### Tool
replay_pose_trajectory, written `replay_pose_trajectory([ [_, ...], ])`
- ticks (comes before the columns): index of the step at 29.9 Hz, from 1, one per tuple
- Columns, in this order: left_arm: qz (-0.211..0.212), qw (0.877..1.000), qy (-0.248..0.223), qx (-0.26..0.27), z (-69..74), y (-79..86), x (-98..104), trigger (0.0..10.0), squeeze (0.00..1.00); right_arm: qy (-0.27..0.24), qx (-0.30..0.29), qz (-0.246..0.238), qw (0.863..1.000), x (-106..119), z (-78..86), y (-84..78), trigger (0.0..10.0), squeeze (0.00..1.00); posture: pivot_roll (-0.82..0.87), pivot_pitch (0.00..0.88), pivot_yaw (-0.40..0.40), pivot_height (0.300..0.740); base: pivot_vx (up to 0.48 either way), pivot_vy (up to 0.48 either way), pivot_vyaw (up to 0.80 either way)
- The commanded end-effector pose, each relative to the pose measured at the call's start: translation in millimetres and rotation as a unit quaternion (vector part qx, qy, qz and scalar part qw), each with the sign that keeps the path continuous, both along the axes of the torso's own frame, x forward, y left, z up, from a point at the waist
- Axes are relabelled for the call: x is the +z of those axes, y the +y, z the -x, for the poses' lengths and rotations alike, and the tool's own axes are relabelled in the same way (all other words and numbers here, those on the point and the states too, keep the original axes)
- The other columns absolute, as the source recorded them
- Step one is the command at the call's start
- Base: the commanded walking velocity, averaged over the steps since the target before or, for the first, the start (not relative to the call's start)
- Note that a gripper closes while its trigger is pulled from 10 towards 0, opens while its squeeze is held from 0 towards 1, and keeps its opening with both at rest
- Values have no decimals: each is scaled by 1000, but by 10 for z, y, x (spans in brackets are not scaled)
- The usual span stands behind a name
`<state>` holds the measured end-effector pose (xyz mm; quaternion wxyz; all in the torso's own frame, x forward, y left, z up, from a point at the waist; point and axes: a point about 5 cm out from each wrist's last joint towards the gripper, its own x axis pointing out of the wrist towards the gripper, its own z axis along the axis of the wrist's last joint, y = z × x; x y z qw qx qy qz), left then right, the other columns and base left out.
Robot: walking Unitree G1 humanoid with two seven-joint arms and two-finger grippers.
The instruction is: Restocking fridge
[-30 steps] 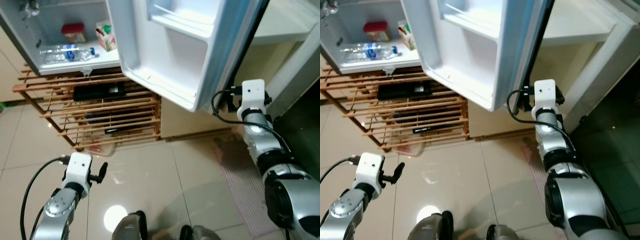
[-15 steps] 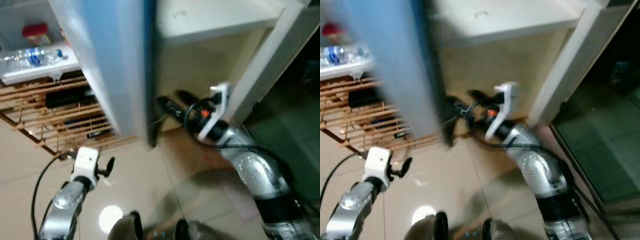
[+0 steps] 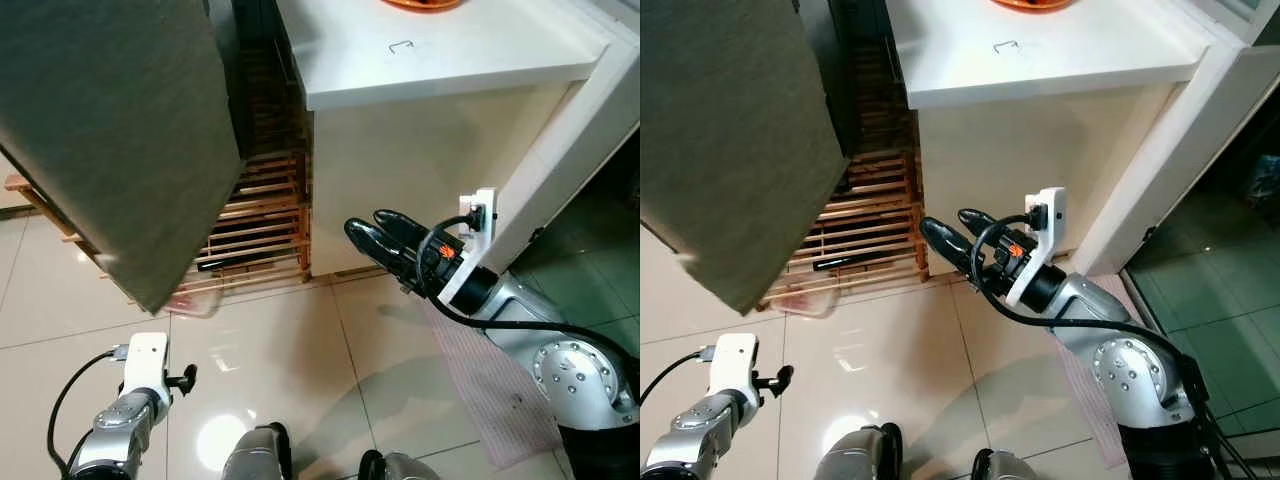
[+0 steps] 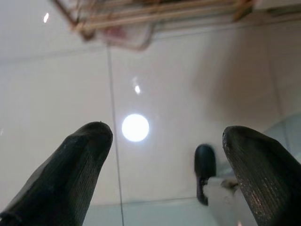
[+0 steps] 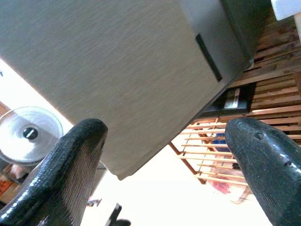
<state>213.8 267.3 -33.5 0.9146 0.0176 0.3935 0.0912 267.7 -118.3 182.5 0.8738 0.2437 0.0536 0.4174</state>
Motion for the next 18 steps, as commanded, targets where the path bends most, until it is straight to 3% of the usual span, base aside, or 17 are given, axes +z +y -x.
replay_pose_trajectory([
  [1,-2,999,29,32,123,80,-83,10000,0,9,-14,9,1000,-14,-35,-31,10000,0,175,129,-14,740,0,0,0],
  [3,-6,997,48,62,213,156,-138,10000,0,11,-34,18,999,-19,-95,-46,10000,0,175,131,-19,740,0,0,0],
  [5,-19,997,29,65,213,192,-124,10000,0,-3,-104,66,992,-53,-225,-114,10000,0,176,122,-29,740,0,0,0],
  [6,-46,998,-47,10,1,102,38,10000,0,-7,-212,161,964,-232,-379,-267,10000,0,181,106,-38,740,0,0,0],
  [7,-46,998,-47,10,1,102,38,10000,0,-7,-212,161,964,-232,-379,-267,10000,0,181,106,-38,740,0,0,0],
  [8,-64,988,-130,-48,-228,-62,259,10000,0,-1,-280,217,935,-402,-440,-401,10000,0,188,99,-46,740,0,0,0],
  [9,-74,977,-179,-87,-358,-191,421,10000,0,28,-297,203,933,-489,-435,-445,10000,0,191,97,-48,740,0,0,0],
  [10,-74,977,-179,-87,-358,-191,421,10000,0,28,-297,203,933,-489,-435,-445,10000,0,191,97,-48,740,0,0,0],
  [11,-74,950,-267,-144,-576,-474,751,10000,0,51,-322,201,924,-605,-421,-500,10000,0,192,84,-55,740,0,0,631],
  [12,-64,936,-306,-161,-671,-620,928,10000,0,52,-328,204,921,-644,-409,-510,10000,0,192,76,-58,740,0,0,631],
  [14,-53,918,-351,-176,-781,-793,1150,10000,0,49,-329,211,919,-680,-395,-497,10000,4,193,68,-59,740,309,368,697],
  [15,-48,907,-375,-186,-841,-894,1283,10000,0,46,-322,215,921,-689,-391,-463,10000,55,191,56,-58,740,307,368,681],
  [16,-48,907,-375,-186,-841,-894,1283,10000,0,46,-322,215,921,-689,-391,-463,10000,55,191,56,-58,740,307,368,681],
  [17,-46,880,-426,-204,-929,-1073,1541,10000,0,35,-314,219,923,-709,-404,-387,10000,98,185,47,-55,740,330,349,681],
  [18,-46,872,-439,-209,-946,-1117,1607,10000,0,30,-315,221,922,-718,-416,-366,10000,110,185,47,-55,740,345,334,681],
])
